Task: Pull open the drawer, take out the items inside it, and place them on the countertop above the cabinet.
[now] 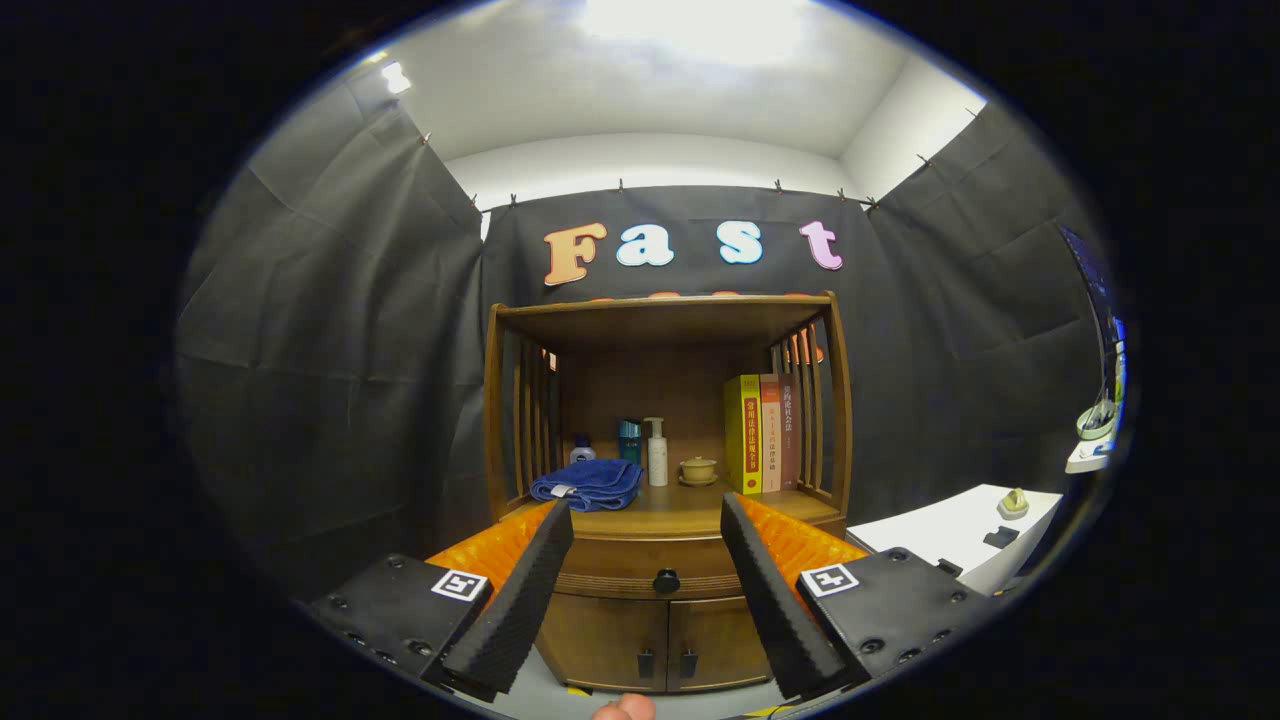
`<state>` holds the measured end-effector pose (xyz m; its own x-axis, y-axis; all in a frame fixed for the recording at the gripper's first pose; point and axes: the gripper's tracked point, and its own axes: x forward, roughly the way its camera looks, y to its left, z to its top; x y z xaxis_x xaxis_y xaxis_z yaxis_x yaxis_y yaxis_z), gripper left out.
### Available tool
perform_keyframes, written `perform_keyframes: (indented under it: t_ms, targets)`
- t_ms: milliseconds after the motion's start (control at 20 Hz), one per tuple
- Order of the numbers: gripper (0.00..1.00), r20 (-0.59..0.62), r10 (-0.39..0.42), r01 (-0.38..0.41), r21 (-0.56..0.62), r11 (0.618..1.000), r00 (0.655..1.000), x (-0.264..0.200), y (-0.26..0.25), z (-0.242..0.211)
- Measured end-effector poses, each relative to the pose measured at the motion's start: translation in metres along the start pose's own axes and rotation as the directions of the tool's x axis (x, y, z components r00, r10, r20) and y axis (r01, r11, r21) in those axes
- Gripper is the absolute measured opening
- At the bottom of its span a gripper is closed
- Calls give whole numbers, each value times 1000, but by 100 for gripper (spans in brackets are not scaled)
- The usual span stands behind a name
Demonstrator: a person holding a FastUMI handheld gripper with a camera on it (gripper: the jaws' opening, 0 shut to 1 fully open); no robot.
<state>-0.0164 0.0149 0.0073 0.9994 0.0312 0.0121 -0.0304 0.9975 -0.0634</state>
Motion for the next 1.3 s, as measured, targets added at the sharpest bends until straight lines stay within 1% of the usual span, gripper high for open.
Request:
perform_keyframes:
  t_ms: [150, 300, 400, 550, 650, 800, 900, 1000, 1050, 1200, 1300]
  targets:
    - [98, -3, 6, -6, -10, 1000, 1000, 2, -1, -1]
    - [98, -7, -2, 2, 9, 1000, 1000, 16, -5, -6]
    - [98, -6, -10, 10, 16, 1000, 1000, 32, -8, -7]
    - [98, -3, -42, 42, 6, 999, 999, 59, -21, -13]
    - [98, -4, -43, 43, 0, 999, 999, 80, -21, -22]
    - [98, -25, -49, 48, -47, 998, 998, 118, -25, -53]
    - [98, -26, -28, 26, -67, 997, 999, 141, -18, -74]
    - [98, -28, 1, -2, -55, 999, 1000, 156, -11, -94]
    - [98, -32, 3, -4, -48, 999, 999, 161, -14, -106]
    - [98, -13, -17, 17, -10, 1000, 1000, 179, -22, -129]
    - [98, -50, -27, 26, -17, 1000, 998, 189, -28, -160]
